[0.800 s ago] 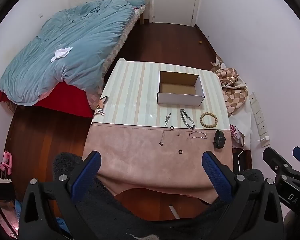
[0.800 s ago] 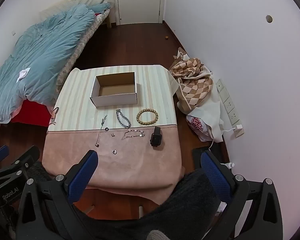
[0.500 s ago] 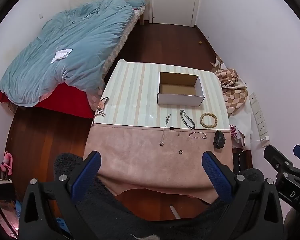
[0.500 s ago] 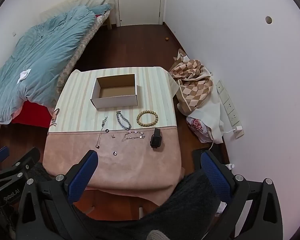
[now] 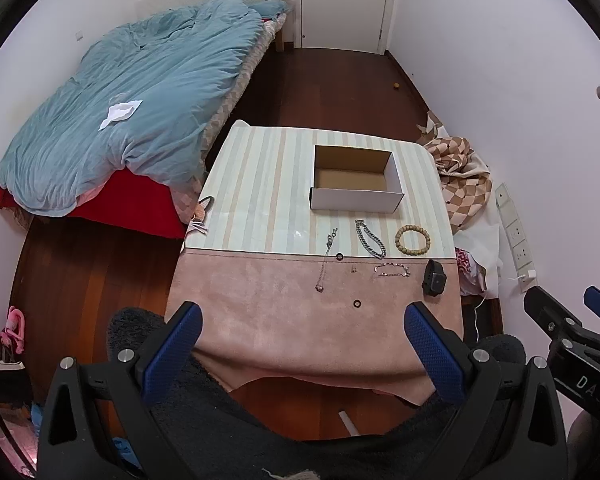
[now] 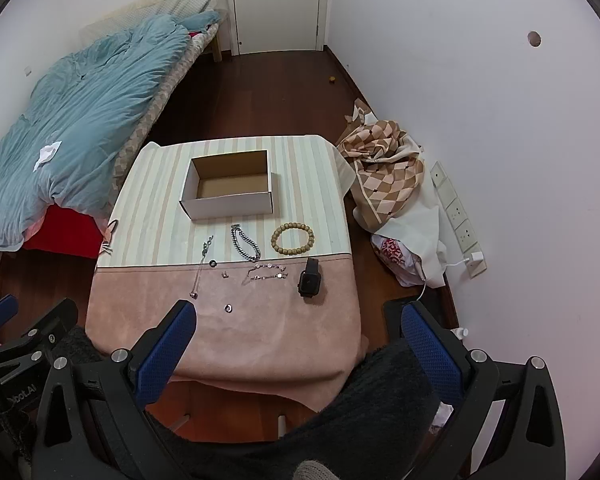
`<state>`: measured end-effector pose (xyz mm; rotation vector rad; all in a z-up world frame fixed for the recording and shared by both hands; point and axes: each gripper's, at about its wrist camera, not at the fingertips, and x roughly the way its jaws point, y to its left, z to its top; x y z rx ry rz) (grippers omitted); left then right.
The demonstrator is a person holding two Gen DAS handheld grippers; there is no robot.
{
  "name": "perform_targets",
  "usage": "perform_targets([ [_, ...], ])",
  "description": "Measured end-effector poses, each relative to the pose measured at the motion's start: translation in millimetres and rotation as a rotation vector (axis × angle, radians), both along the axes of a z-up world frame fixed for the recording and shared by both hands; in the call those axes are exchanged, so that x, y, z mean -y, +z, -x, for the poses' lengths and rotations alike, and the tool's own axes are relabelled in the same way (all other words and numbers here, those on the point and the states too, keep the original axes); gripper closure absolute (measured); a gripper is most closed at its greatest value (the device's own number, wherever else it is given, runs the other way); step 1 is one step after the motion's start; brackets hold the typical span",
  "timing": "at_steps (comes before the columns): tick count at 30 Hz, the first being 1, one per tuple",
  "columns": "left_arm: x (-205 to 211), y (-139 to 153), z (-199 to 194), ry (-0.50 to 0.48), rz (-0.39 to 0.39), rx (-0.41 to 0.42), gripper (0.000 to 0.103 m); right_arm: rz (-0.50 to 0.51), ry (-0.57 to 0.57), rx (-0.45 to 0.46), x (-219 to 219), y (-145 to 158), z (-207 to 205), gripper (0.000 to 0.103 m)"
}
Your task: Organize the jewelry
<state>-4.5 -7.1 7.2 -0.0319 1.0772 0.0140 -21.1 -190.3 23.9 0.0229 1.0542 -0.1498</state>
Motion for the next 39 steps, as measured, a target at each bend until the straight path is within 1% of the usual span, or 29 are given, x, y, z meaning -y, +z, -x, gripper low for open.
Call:
perform_targets([
  [21,3.6,4.0,-1.4,-0.003,-0.003,0.004,0.0,0.004,0.001,0.002,-3.7,0.9,-1.3,0.0],
  [39,6.9,5.9,-4.1,-0.025,-0.012,0.002,0.0,0.0,-0.007,0.001,3.7,0.7,-3.9,0.0],
])
